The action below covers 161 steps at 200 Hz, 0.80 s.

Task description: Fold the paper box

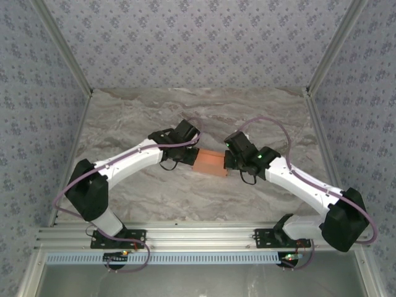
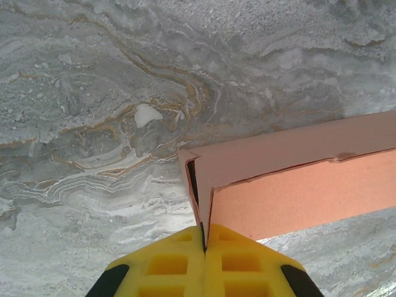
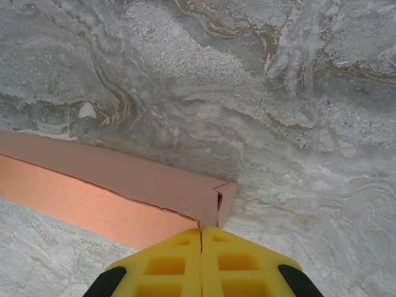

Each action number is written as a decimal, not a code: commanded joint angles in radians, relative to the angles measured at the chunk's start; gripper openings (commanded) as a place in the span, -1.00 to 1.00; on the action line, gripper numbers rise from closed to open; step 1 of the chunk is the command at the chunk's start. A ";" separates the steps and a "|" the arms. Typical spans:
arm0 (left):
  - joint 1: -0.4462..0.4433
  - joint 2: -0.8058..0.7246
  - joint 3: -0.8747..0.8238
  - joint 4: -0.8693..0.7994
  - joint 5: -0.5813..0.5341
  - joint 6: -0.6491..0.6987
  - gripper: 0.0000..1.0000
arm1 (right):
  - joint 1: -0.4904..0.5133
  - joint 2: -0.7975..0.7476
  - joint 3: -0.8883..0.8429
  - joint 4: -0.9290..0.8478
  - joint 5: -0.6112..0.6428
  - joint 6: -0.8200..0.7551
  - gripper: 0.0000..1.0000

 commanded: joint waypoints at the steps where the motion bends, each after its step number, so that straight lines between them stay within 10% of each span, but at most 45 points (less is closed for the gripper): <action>1: -0.005 0.018 0.021 -0.006 0.031 -0.027 -0.96 | 0.010 0.015 0.021 -0.029 0.004 0.057 -0.86; 161: -0.004 0.020 -0.010 0.013 0.004 -0.054 -0.96 | -0.064 0.039 0.033 -0.025 -0.126 0.239 -0.85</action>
